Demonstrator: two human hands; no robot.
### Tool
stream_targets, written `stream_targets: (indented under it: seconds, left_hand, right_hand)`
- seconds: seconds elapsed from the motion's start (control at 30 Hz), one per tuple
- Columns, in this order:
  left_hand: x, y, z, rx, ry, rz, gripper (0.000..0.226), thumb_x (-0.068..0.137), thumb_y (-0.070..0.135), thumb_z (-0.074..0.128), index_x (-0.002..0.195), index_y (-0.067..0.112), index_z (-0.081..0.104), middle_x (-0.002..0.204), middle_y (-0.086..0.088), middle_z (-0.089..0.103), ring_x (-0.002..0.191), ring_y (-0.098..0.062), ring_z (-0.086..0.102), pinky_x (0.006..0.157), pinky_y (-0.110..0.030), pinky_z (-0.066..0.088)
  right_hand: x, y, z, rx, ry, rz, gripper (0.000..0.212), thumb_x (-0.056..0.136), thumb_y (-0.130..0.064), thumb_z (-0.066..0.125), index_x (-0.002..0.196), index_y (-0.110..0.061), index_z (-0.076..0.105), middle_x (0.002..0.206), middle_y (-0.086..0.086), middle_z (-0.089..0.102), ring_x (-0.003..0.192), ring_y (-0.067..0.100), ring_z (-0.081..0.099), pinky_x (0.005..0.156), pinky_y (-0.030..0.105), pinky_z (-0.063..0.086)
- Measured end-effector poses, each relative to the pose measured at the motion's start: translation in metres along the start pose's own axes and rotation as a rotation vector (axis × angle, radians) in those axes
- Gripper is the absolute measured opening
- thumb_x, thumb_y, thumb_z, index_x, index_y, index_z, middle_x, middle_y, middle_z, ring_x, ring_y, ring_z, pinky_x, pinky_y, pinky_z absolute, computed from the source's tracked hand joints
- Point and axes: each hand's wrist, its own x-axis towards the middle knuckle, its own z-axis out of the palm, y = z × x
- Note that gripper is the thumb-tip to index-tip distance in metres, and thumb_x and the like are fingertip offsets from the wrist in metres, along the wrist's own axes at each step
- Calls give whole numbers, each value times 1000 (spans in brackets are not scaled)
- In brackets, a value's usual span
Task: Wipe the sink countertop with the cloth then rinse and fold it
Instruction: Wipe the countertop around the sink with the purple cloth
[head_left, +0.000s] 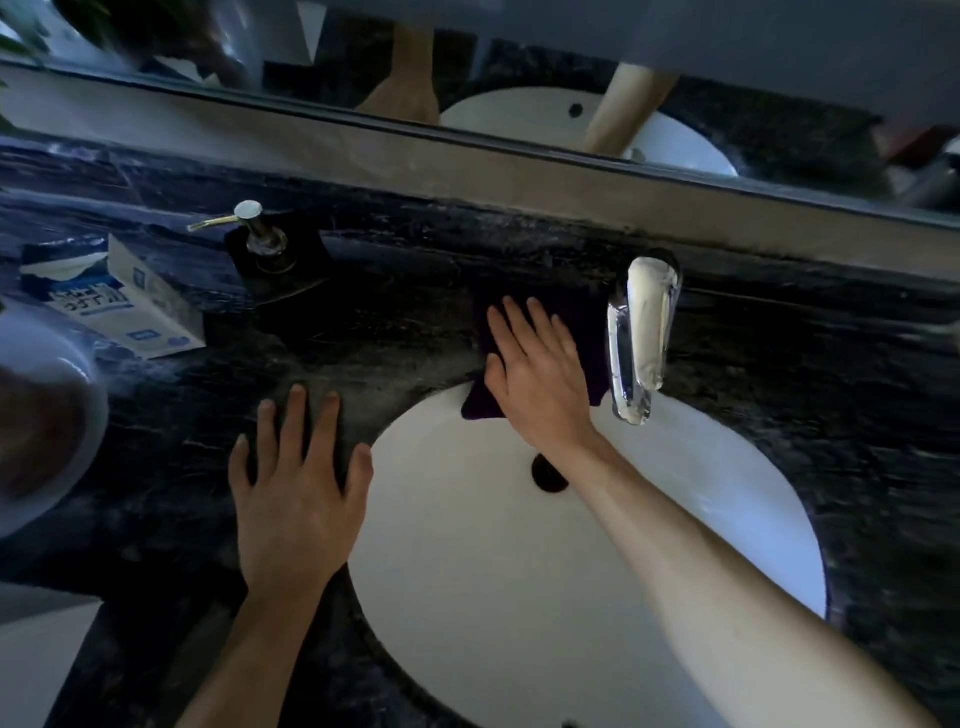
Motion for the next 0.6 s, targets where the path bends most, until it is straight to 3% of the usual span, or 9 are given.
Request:
stream_targets:
  seconds: [0.13,0.33,0.4,0.5,0.6]
  left_hand:
    - [0,-1,0,-24,4,1,65,98,53,30,155,21,35,165,-11,29,154,-34,19,120,-58,18]
    - [0,0,0,-26,-20,-14,67,97,55,28,155,21,34,166,-11,27,154,-34,18,121,-58,17]
    - [0,0,0,-21,-18,-18,68,97,56,27,155,22,34,166,-11,27,154,-35,18,121,-59,16]
    - [7,12,-5,-141,-14,-70,69,96,56,26,154,19,37,164,-14,30,154,-35,19,122,-59,16]
    - [33,46,-4,-184,-12,88,66,97,52,29,153,17,39,163,-15,33,152,-36,24,121,-55,20]
  right_hand:
    - [-26,28,1,31,99,-47,47,98,-18,49,141,-4,57,149,15,56,140,34,49,114,48,42]
    - [-63,58,-9,71,137,28,45,99,-22,50,143,-13,57,148,6,58,133,24,56,109,39,45]
    - [-70,79,-14,95,109,131,48,96,-16,52,144,-13,55,139,13,62,128,30,54,104,43,46]
    - [-64,109,-18,-28,-11,181,51,98,-17,39,146,-5,50,143,20,58,139,41,47,114,55,38]
    - [-30,107,-27,99,-68,316,53,96,-17,49,147,-2,48,149,22,53,143,45,41,116,59,33]
